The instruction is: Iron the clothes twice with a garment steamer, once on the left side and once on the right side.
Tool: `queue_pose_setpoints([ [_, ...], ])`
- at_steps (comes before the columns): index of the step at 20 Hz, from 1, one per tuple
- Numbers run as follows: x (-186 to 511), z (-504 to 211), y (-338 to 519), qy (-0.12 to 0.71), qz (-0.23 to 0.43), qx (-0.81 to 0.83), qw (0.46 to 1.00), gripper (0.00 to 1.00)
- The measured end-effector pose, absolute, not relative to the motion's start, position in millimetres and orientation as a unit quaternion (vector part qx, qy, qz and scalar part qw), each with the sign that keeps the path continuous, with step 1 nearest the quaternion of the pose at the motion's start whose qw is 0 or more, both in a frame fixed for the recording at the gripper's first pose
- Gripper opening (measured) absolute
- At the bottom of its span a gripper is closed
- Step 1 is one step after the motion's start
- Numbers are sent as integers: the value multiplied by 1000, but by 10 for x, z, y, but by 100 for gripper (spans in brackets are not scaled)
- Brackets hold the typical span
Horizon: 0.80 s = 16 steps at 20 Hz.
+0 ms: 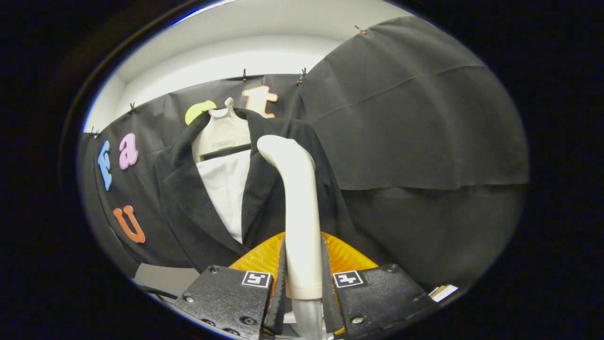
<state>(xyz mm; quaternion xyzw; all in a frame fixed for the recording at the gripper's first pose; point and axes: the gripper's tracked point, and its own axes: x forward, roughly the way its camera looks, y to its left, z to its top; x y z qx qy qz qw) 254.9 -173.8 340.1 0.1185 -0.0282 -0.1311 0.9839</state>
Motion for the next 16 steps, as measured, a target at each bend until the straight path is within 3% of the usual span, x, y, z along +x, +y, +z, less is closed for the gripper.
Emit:
queue_pose_setpoints([
  [16, 2559, 2655, -1508, 33, -120, 83, 989, 35],
])
